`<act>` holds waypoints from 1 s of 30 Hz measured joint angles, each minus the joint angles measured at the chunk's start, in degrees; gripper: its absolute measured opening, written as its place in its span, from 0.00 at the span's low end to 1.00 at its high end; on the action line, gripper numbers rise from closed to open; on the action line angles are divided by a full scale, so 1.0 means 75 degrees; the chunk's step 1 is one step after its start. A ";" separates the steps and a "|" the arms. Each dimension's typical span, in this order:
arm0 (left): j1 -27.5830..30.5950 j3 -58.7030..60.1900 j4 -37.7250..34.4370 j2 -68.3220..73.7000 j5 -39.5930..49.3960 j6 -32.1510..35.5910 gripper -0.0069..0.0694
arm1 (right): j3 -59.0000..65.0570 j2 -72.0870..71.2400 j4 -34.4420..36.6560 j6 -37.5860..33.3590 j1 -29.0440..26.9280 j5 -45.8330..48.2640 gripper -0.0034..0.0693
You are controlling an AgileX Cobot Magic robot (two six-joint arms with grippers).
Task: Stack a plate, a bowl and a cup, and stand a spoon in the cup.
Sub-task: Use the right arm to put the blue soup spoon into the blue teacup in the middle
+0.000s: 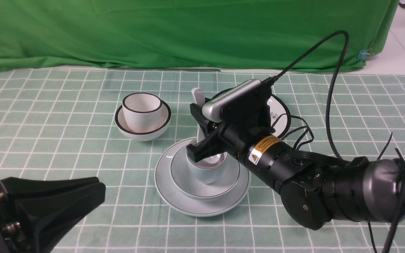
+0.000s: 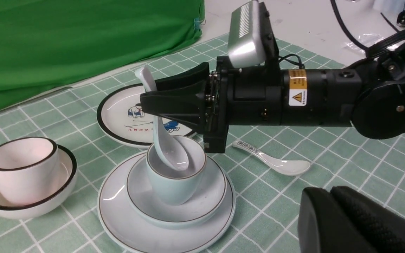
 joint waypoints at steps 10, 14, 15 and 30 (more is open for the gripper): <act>0.0000 0.0000 0.0000 0.0000 0.0005 0.0016 0.11 | -0.0004 0.0532 -0.0061 0.0184 -0.0017 -0.0031 0.41; 0.0000 0.0000 0.0000 0.0000 0.0005 0.0029 0.11 | -0.0004 0.0532 -0.0069 0.0253 -0.0017 -0.0196 0.50; 0.0000 0.0000 0.0000 0.0000 0.0005 0.0029 0.11 | 0.0004 0.0523 -0.0069 0.0272 -0.0017 -0.0293 0.53; 0.0000 0.0106 0.0238 -0.0299 -0.0364 0.0045 0.11 | 0.1252 -0.4425 -0.0075 0.0487 0.0383 0.4658 0.58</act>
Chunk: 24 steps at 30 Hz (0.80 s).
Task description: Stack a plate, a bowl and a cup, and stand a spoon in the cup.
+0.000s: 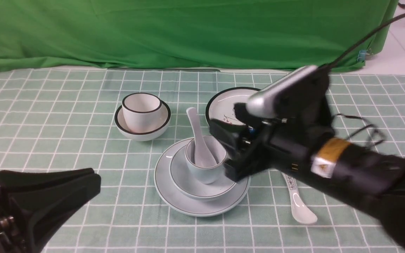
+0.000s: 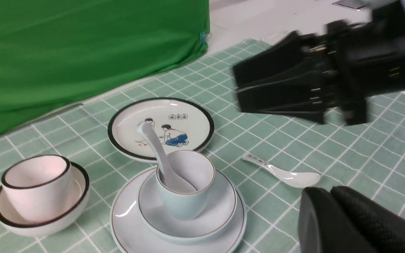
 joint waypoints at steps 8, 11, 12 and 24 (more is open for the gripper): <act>0.0000 0.1669 0.0026 -0.1872 -0.1356 0.0007 0.11 | 0.0344 -0.2483 0.0000 0.0282 0.0009 0.4385 0.10; 0.0000 0.2195 0.0137 -0.2301 -0.1973 0.0014 0.11 | 0.0615 -0.3052 0.0000 0.0552 0.0009 0.4828 0.08; 0.0000 0.2308 0.0145 -0.2365 -0.2039 0.0013 0.11 | 0.0682 -0.3270 0.0000 0.0581 0.0009 0.5054 0.08; 0.0000 0.2866 0.0367 -0.2384 -0.1535 0.0013 0.11 | 0.0740 -0.3603 0.0000 0.0636 0.0009 0.5163 0.09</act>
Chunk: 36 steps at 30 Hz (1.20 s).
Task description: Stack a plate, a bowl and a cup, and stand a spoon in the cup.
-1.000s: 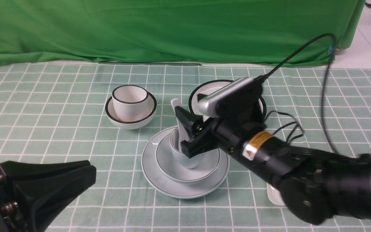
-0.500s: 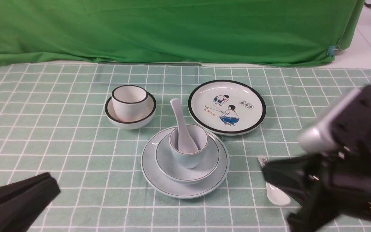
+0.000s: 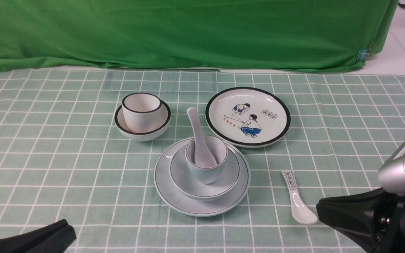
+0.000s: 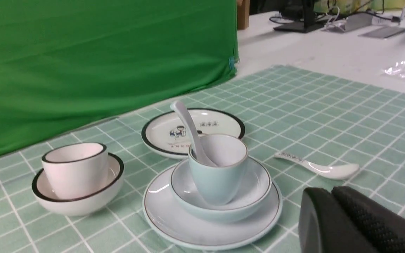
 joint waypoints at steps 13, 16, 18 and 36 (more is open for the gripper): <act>0.0000 0.0000 0.0000 0.0000 0.0410 -0.0015 0.11 | 0.2077 -0.2458 -0.0717 -0.0570 -0.2842 -0.0577 0.07; 0.0000 0.0000 0.0000 0.0000 0.0421 -0.0009 0.11 | 0.3295 -0.3887 -0.0717 -0.0843 -0.3776 -0.0923 0.07; 0.0000 0.0000 0.0000 0.0000 0.0421 -0.0009 0.11 | 0.3975 -0.4652 -0.0717 -0.1033 -0.4216 -0.1109 0.07; 0.0000 0.0009 0.0000 0.0000 0.0444 -0.0003 0.11 | 0.4957 -0.6229 -0.0770 -0.1167 -0.4976 -0.0711 0.08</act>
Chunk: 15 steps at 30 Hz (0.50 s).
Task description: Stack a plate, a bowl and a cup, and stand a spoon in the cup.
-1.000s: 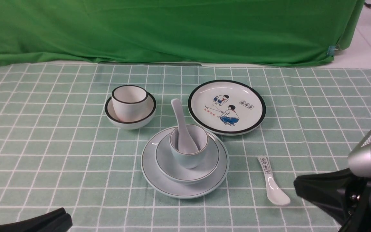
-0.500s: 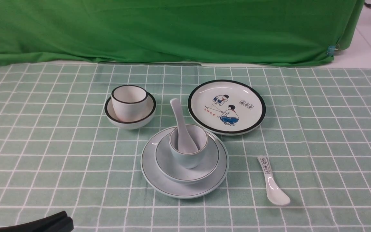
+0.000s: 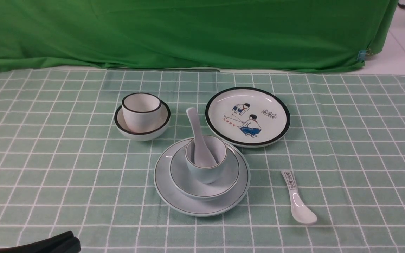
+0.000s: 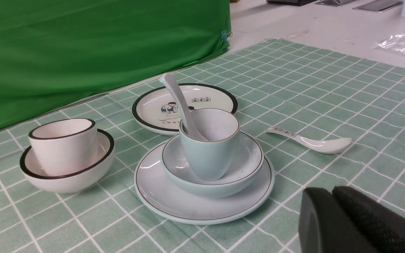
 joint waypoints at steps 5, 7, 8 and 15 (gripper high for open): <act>0.0000 0.0000 0.0000 0.0000 0.0000 0.0000 0.11 | 0.0000 0.0000 0.0000 0.0000 0.0000 0.0000 0.11; 0.0000 0.0000 0.0000 0.0000 0.0000 0.0000 0.11 | 0.0000 0.0000 0.0000 0.0000 0.0000 0.0000 0.12; 0.0000 0.0000 0.0000 0.0000 0.0000 0.0000 0.11 | 0.0000 0.0000 0.0000 0.0000 0.0000 0.0000 0.12; 0.0000 0.0000 0.0000 0.0000 0.0000 0.0000 0.11 | 0.0000 0.0000 0.0000 0.0000 0.0000 0.0000 0.15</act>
